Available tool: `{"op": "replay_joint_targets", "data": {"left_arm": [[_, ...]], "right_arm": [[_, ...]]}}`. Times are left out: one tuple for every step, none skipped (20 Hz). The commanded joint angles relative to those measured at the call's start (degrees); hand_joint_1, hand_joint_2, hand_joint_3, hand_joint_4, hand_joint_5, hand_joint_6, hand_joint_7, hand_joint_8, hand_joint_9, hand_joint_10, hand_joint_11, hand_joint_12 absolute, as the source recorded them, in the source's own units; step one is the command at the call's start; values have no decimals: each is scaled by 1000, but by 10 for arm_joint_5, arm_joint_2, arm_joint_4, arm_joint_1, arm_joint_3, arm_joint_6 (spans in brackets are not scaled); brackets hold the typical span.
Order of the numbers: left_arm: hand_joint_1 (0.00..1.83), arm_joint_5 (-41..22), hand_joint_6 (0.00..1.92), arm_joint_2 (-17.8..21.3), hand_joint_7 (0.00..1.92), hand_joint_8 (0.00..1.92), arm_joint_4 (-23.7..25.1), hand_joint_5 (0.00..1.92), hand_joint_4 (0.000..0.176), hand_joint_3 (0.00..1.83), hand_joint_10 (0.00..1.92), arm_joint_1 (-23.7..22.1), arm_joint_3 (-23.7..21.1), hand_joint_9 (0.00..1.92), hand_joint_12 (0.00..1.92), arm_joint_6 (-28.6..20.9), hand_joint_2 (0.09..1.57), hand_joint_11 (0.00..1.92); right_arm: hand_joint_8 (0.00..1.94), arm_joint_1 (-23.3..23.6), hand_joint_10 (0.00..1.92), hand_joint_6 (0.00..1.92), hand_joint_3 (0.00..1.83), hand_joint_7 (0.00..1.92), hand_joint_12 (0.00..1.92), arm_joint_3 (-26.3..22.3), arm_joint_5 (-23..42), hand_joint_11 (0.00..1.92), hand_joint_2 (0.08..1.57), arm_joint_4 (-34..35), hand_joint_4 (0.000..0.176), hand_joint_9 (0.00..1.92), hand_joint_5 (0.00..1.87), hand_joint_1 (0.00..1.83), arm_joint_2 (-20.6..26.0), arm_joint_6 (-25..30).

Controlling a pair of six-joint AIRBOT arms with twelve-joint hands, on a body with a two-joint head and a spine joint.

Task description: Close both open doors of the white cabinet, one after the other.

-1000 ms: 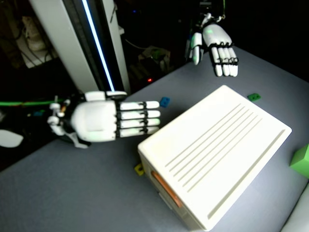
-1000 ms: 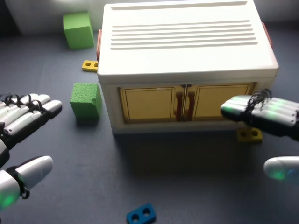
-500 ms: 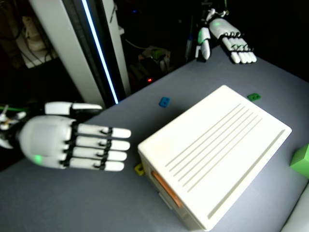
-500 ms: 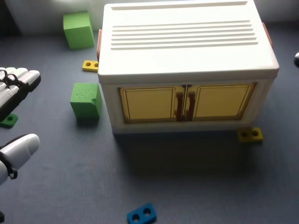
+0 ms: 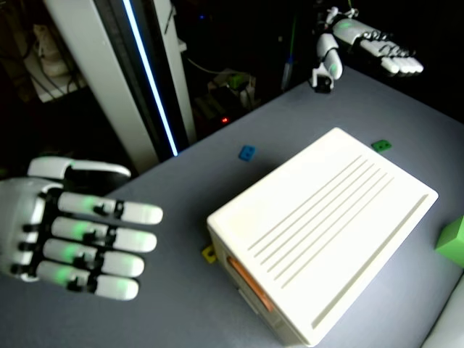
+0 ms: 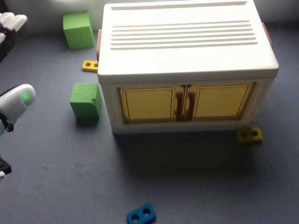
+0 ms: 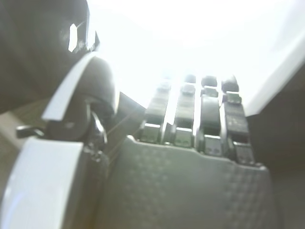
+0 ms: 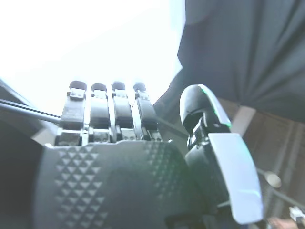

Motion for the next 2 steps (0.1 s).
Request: {"op": "replay_joint_targets", "data": {"left_arm": [[5, -70, 19, -5, 73, 9, -2, 66, 0, 0, 10, -9, 12, 51, 0, -27, 1514, 0], [0, -70, 135, -6, 62, 4, 10, 328, 19, 0, 1, -16, 16, 9, 0, -38, 1501, 0]], "right_arm": [[20, 25, 31, 0, 0, 336, 135, 1, 72, 341, 1362, -1, 0, 317, 67, 495, 1, -4], [6, 48, 13, 16, 0, 342, 140, -1, 72, 355, 1366, -21, 14, 346, 211, 460, 2, -12]]}}
